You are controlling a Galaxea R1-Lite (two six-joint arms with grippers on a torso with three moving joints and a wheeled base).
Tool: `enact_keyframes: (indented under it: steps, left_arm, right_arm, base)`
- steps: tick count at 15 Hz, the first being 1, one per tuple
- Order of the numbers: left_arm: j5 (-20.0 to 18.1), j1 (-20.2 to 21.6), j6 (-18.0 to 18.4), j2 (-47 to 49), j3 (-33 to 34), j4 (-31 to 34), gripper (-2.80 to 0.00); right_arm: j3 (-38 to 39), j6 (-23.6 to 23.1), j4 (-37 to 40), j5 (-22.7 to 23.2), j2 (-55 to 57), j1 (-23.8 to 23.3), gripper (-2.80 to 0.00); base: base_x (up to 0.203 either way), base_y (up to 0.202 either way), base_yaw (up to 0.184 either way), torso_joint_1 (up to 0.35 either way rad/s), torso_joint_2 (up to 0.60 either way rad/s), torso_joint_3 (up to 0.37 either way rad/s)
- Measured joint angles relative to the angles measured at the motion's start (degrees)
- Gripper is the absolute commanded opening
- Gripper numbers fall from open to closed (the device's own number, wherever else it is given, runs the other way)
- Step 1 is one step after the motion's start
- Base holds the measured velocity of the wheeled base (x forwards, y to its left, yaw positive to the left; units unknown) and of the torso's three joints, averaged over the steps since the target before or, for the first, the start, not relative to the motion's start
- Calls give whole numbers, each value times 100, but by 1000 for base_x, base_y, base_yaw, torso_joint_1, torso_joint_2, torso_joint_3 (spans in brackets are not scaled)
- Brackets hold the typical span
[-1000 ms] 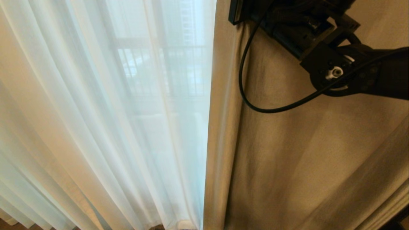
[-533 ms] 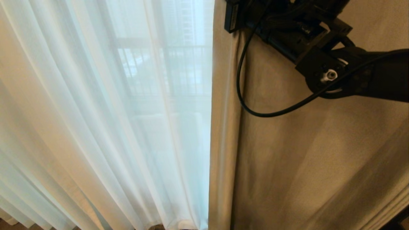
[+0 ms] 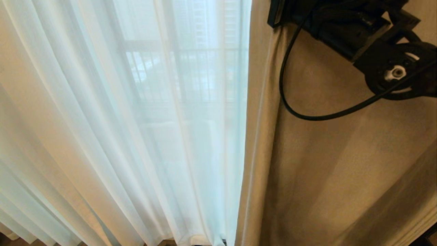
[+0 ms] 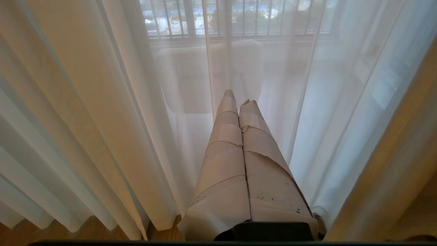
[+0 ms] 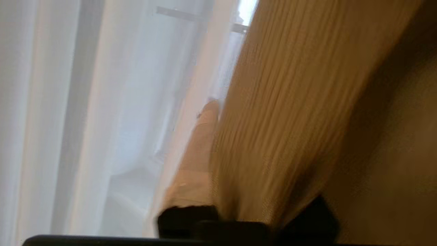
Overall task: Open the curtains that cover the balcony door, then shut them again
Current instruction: Close the outer curtains on both sides
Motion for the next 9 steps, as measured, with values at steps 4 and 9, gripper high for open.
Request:
enact_keyframes:
  steps: [4, 9]
  left_arm:
    - [-2, 2, 1, 0, 0, 0, -280]
    - [4, 2, 0, 0, 0, 0, -280]
  right_arm:
    - [589, 10, -46, 8, -500, -237, 0]
    - [1645, 10, -53, 0, -1264, -417, 0]
  base:
    - [0, 0, 0, 0, 0, 0]
    - [0, 0, 0, 0, 0, 0]
